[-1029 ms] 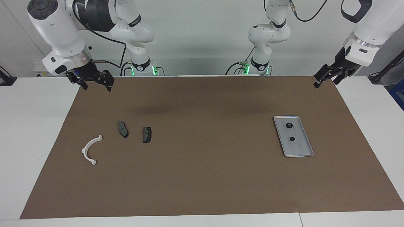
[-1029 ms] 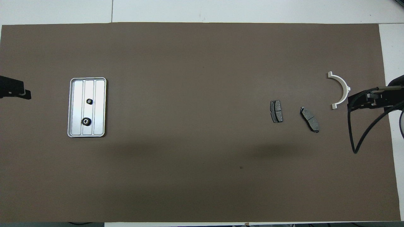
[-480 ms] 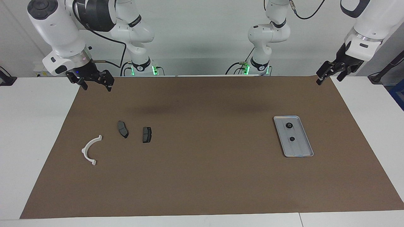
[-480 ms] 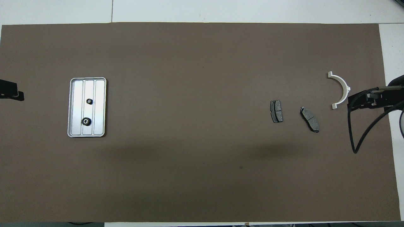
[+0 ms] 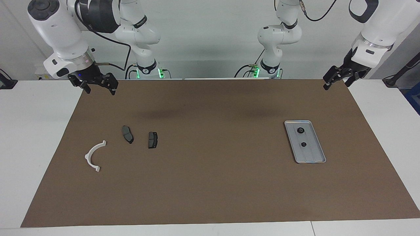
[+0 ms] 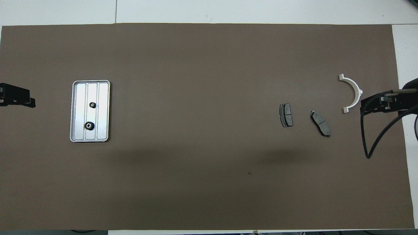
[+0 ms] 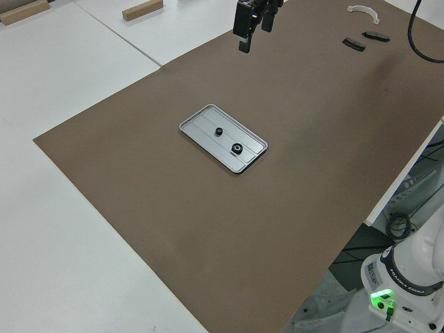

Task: Pick bearing gear from pile to tray

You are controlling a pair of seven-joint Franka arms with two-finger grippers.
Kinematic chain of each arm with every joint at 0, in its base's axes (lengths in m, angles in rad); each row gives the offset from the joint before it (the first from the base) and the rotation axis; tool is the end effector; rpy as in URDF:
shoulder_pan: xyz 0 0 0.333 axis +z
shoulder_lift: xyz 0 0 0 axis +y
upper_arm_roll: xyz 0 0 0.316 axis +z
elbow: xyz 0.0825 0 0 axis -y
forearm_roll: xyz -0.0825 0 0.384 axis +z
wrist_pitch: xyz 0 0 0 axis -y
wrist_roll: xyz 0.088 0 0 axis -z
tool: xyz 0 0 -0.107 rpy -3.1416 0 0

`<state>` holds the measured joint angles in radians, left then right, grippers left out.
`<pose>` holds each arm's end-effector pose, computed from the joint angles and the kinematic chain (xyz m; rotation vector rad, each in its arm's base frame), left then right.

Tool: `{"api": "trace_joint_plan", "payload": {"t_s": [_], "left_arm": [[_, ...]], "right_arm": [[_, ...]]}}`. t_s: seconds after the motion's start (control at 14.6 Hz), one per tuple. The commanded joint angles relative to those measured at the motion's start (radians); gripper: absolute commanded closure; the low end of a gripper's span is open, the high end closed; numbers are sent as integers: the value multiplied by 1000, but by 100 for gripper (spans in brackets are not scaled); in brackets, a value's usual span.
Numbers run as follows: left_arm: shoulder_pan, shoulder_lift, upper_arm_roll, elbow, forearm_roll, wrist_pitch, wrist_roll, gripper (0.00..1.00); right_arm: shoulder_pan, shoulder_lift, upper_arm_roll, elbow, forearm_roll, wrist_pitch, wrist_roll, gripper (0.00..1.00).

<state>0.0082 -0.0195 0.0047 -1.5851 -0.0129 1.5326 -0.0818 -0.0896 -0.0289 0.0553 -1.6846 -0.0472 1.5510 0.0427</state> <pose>0.5443 0.0056 0.6252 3.1258 0.1477 -0.0523 0.5388 -0.0232 0.5854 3.0859 -0.1167 -0.1616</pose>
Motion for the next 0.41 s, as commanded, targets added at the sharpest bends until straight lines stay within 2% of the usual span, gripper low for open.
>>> {"api": "trace_joint_plan", "payload": {"t_s": [0.0,0.34], "left_arm": [[12,-19,-18,-50,11,21,16,0],[12,-22,-23,-55,10,32,14,0]], "right_arm": [[-22,-28,9,-37,7,32,-32,0],[-22,-29,11,-37,7,32,-30,0]]}}
